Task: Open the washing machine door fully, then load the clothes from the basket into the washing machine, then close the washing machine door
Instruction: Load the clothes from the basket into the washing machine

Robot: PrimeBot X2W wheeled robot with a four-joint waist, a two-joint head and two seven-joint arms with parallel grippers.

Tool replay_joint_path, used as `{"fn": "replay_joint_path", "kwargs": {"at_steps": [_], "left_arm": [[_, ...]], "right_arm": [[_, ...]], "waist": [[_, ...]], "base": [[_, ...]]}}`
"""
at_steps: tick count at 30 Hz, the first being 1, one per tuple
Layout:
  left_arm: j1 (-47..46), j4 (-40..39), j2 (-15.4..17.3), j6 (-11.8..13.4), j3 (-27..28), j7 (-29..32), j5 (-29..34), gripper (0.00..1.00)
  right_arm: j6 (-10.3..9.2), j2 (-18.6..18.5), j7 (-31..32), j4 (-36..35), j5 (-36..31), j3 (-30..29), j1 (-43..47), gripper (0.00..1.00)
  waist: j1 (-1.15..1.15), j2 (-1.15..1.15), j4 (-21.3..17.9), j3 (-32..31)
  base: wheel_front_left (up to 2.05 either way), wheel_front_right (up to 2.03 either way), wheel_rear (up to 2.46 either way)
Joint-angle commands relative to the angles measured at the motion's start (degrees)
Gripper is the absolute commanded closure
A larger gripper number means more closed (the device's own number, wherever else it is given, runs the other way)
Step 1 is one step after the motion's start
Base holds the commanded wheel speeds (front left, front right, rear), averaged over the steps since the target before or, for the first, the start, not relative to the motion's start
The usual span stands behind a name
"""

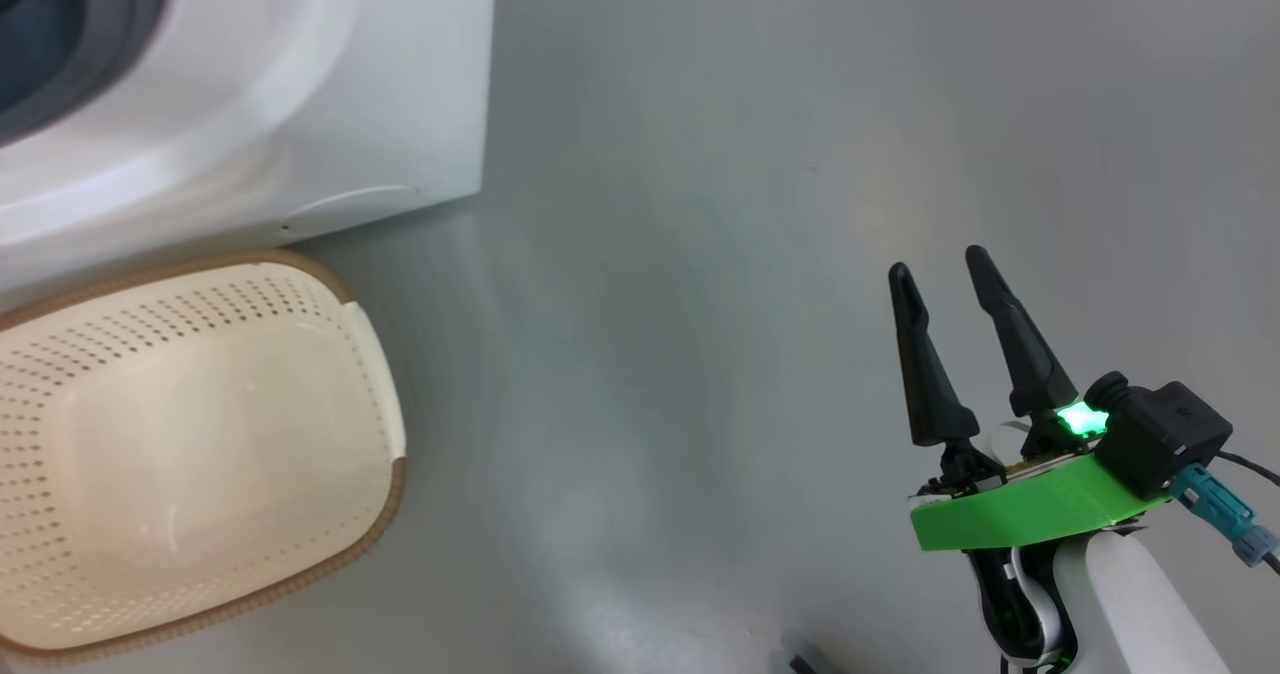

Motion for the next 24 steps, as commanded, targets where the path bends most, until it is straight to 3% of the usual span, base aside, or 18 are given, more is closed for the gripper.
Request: {"fn": "replay_joint_path", "kwargs": {"at_steps": [1, 10, 24], "left_arm": [[1.5, -2.2, 2.1, -0.4, 1.5, -0.3, -0.4, 0.00], [12.5, -7.9, -3.5, -1.8, 6.5, -0.3, -0.4, 0.00], [30.8, -18.0, -10.5, -2.4, 7.5, -0.3, -0.9, 0.00]], "right_arm": [[0.25, -0.4, -0.3, -1.3, -0.7, 0.8, -0.4, 0.00], [0.25, -1.8, -0.3, -0.7, -2.1, -0.4, -0.9, 0.00], [0.25, -6.0, -0.3, 1.1, -2.2, -2.1, 2.3, 0.00]], "waist": [[0.00, 0.00, 1.0, -1.2], [0.00, 0.00, 4.5, -5.7], [0.00, 0.00, 10.0, -13.8]], "base": [[0.00, 0.00, 0.00], [0.00, 0.00, 0.00], [0.00, 0.00, 0.00]]}}
